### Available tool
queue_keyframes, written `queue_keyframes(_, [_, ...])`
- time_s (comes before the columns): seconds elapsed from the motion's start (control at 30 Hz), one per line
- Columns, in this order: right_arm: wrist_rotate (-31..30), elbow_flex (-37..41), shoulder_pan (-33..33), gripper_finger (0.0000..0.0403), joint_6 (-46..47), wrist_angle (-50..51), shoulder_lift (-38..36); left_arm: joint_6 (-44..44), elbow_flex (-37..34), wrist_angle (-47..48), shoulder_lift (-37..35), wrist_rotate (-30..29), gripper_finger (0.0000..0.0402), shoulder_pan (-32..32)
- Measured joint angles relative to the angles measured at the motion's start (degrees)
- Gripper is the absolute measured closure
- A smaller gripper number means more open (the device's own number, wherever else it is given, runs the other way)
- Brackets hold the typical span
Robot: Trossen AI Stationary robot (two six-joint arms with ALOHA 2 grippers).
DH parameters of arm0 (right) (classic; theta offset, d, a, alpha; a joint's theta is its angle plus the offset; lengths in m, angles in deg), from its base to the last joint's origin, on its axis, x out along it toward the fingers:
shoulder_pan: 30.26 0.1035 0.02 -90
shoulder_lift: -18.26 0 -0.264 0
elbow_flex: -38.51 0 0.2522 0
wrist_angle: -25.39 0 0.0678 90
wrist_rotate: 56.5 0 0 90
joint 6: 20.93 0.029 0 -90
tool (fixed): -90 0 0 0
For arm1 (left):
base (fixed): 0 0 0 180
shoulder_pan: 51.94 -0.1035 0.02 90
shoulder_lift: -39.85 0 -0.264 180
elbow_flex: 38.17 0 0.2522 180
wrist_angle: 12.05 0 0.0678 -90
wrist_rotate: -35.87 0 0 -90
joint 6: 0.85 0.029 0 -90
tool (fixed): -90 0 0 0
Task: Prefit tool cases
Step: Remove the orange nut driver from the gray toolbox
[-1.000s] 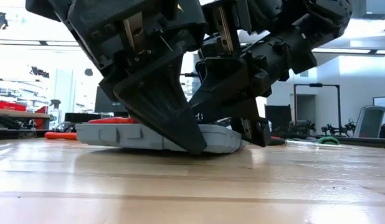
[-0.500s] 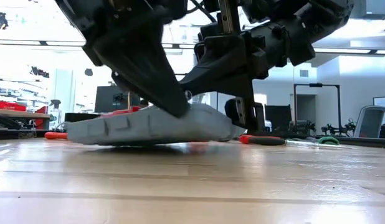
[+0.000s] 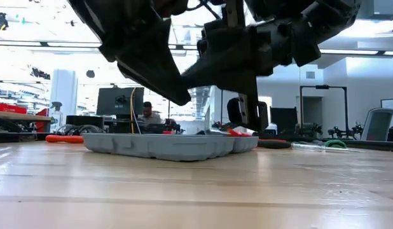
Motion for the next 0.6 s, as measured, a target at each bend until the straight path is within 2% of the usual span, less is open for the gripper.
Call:
queue_keyframes(0.1, [-2.37,-0.01,-1.29,0.0402,-0.9,4.82,-0.53,1.17,-0.02,1.35,0.0,0.12,0.0316,-1.24])
queue_keyframes(0.27, [-13.05,3.1,-1.63,0.0402,-5.12,20.18,-8.88,-2.15,-0.12,7.06,-1.67,-0.45,0.0316,-1.36])
queue_keyframes(0.47, [-22.31,9.07,-3.26,0.04,-8.0,27.27,-22.27,-1.19,-4.56,3.76,-8.62,-4.25,0.0316,-0.1])
queue_keyframes(0.6, [-25.87,11.54,-6.55,0.0373,-7.87,35.11,-27.64,1.99,-9.77,0.04,-13.65,-3.87,0.0316,-2.07])
